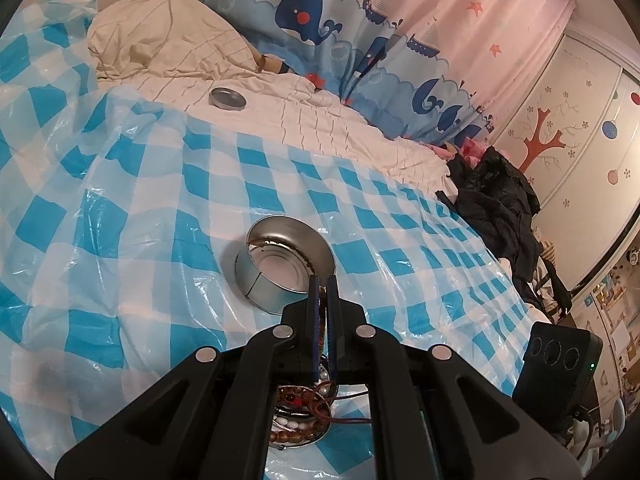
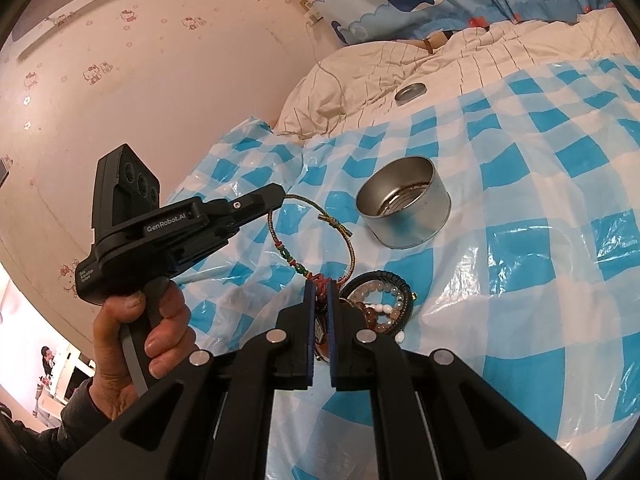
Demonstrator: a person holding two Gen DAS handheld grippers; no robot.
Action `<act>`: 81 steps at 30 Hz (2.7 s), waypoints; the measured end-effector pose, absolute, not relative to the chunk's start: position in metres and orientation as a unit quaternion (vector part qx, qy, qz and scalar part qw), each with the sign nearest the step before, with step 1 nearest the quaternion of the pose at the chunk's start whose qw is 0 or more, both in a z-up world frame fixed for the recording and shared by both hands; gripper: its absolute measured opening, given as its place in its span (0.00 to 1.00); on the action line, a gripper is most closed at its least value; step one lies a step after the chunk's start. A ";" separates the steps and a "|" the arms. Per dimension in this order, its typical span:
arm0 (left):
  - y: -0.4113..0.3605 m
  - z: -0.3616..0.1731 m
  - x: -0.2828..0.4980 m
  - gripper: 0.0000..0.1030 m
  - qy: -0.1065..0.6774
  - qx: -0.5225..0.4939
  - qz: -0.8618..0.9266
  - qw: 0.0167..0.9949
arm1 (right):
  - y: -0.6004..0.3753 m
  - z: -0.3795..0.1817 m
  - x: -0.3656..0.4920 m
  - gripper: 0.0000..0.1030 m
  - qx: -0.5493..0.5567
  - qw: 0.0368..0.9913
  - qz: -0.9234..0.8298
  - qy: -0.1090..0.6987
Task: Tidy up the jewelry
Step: 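Carry the held bracelets with both tools over to the silver tin, then open both tools above the silver tin to drop the bracelets inside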
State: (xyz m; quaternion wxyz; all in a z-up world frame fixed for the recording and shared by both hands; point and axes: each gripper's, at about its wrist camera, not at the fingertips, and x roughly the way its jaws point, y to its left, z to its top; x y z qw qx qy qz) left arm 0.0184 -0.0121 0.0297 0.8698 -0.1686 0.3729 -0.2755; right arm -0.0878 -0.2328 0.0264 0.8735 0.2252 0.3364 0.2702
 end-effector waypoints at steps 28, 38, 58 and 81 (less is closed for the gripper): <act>-0.013 0.029 0.018 0.02 0.373 -0.168 -0.275 0.870 | -0.229 0.025 -0.087 0.06 0.221 0.872 0.271 0.343; -0.014 0.030 0.018 0.02 0.371 -0.166 -0.277 0.870 | -0.229 0.026 -0.086 0.06 0.227 0.870 0.275 0.340; -0.037 0.027 0.093 0.03 0.353 -0.199 -0.283 0.869 | -0.265 0.050 -0.024 0.06 0.292 0.871 0.268 0.290; 0.018 0.017 0.028 0.63 0.391 -0.125 -0.133 0.902 | -0.237 0.043 -0.004 0.48 0.205 0.904 0.163 0.339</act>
